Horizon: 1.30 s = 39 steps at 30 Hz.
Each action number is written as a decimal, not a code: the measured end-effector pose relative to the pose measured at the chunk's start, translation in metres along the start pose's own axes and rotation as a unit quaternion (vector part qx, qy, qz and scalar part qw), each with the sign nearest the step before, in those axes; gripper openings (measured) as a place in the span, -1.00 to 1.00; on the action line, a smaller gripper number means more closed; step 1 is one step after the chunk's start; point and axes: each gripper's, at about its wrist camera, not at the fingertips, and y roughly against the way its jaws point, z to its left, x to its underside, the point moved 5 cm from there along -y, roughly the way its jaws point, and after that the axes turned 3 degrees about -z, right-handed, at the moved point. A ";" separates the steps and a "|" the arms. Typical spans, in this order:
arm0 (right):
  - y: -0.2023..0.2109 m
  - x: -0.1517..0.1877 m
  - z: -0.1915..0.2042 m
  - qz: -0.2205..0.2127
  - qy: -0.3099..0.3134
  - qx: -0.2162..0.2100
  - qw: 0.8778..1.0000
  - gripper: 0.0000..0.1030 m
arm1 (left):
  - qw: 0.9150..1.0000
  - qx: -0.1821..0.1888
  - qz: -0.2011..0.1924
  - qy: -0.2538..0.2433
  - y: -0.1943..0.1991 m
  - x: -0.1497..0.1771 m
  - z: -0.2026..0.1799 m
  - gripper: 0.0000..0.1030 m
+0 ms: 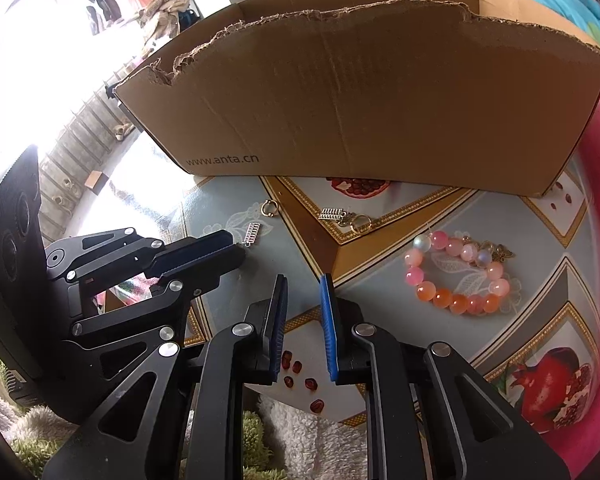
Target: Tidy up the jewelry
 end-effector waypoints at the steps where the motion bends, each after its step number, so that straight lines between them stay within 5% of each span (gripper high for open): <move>1: 0.001 0.000 -0.001 0.000 0.000 0.000 1.000 -0.70 | 1.000 -0.001 -0.001 -0.001 0.000 0.000 0.000 -0.82; 25: 0.020 -0.004 0.029 -0.026 0.042 -0.023 0.999 -0.67 | 0.997 -0.019 -0.038 0.062 0.022 0.001 0.032 -0.99; 39: -0.009 -0.014 0.045 0.006 0.071 -0.024 0.997 -0.70 | 0.993 -0.018 -0.026 0.113 0.019 0.015 0.059 -0.99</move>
